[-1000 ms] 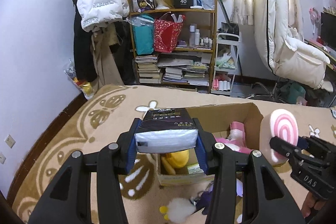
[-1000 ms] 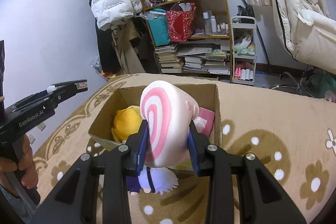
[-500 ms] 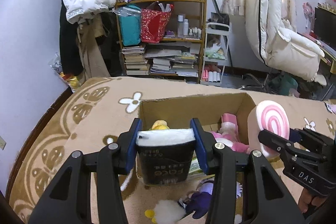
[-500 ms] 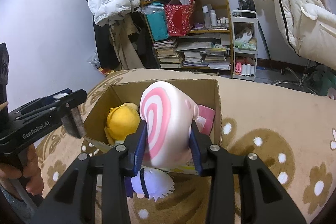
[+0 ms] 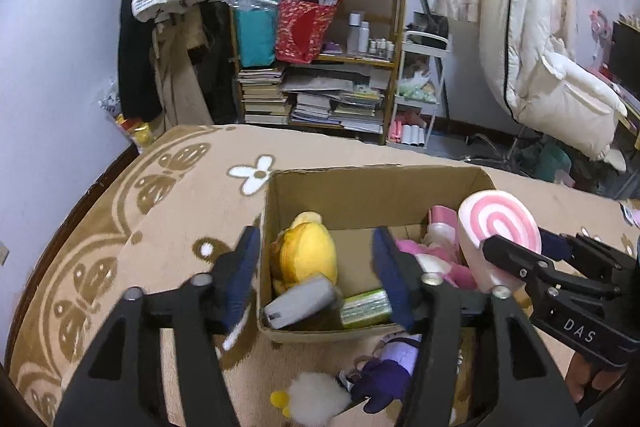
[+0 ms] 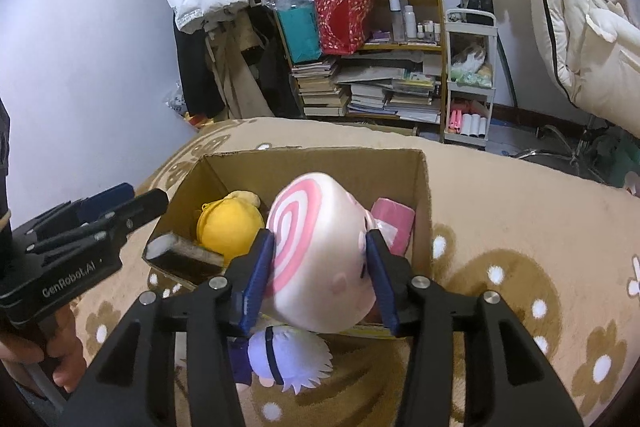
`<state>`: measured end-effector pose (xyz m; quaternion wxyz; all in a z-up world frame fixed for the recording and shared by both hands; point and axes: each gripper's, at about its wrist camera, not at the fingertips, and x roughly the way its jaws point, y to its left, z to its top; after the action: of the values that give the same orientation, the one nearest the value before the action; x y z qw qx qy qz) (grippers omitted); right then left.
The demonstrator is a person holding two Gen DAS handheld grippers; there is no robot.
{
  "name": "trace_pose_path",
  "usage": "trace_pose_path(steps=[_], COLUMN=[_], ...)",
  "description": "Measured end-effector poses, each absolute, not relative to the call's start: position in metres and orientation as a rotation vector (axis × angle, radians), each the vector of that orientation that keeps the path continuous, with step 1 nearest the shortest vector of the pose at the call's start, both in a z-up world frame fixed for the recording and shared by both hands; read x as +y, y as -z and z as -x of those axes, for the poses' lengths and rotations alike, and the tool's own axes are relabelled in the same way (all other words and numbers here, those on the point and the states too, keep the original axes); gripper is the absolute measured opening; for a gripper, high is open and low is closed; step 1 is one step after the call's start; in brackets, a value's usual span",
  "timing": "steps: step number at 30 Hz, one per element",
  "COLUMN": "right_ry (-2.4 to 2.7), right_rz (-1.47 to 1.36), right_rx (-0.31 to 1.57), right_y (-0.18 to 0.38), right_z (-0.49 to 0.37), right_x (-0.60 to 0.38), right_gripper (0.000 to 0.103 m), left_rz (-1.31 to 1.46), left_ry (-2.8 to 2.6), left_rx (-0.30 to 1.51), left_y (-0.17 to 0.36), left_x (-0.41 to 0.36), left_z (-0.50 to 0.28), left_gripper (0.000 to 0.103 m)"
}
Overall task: Organize soft objects
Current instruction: 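Open both tools to drop the tissue pack and swirl cushion into the box, then move both tools down toward the white fluffy toy and lavender-haired doll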
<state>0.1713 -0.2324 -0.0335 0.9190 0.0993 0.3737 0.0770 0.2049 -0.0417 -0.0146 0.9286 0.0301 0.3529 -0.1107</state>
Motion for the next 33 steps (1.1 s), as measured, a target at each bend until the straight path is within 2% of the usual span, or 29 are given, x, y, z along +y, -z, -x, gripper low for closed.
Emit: trace_pose_path(steps=[3,4,6,10,12,13,15,17,33], right_ry=[-0.154,-0.159,-0.16,-0.167,-0.175,-0.177,-0.174,-0.152,-0.14], right_rz=[-0.207,-0.21,-0.22,-0.242,-0.25,-0.251,-0.246,-0.233,-0.22], right_rx=[0.776,0.772,0.76,0.776,0.782,0.784,0.789,0.784,0.831], right_y=[0.032,0.031,0.028,0.027,0.028,0.028,0.029,0.03,0.038], right_z=[-0.172,-0.171,-0.167,-0.166,-0.164,-0.163,-0.158,-0.154,-0.125], right_x=[-0.234,-0.235,-0.236,-0.237,-0.235,-0.234,-0.232,-0.231,-0.223], right_gripper=[0.061,0.07,0.077,0.091,0.092,0.092,0.096,0.101,0.103], left_rz=[-0.029,-0.008,0.015,-0.007,-0.029,-0.034,-0.035,-0.04,-0.058], left_ry=[0.211,0.225,0.233,0.207,0.193,0.187,0.182,0.175,0.181], left_rx=[0.73,0.737,0.747,0.751,0.771,0.774,0.777,0.768,0.845], left_y=[0.013,0.012,0.009,0.005,0.003,0.002,0.0,-0.004,0.006], left_x=[-0.036,-0.033,-0.029,-0.022,-0.02,-0.019,-0.016,-0.014,-0.004], left_z=[-0.205,-0.205,-0.204,-0.2,-0.198,-0.196,-0.192,-0.187,-0.156], left_gripper=[0.07,0.072,0.08,0.08,0.081,0.085,0.094,0.096,0.101])
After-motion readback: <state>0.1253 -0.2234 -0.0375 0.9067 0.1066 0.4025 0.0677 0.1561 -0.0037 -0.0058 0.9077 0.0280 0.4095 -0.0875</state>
